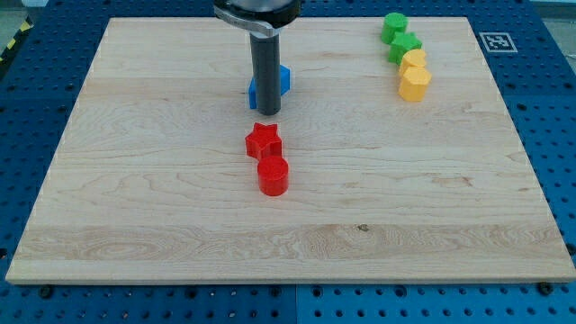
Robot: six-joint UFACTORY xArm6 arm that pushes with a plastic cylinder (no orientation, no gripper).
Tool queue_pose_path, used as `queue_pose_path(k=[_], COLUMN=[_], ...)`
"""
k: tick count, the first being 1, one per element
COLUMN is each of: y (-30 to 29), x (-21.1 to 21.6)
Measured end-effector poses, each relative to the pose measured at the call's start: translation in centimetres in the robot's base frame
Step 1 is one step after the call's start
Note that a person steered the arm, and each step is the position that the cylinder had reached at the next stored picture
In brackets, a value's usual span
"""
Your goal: Push the green star towards the red circle
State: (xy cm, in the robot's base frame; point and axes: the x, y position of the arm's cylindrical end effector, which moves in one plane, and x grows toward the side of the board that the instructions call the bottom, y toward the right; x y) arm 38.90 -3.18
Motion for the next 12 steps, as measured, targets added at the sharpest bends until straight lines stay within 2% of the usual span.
queue_pose_path(k=[1,2,3,4,5,6,7,8,11,12], y=[2.2,10.9,20.3,27.5,30.0,28.8,24.8,20.6,15.6,15.6], x=[1.6,5.1,5.0,2.6,-2.3,-7.8,-11.3,-12.7,-12.2,-8.8])
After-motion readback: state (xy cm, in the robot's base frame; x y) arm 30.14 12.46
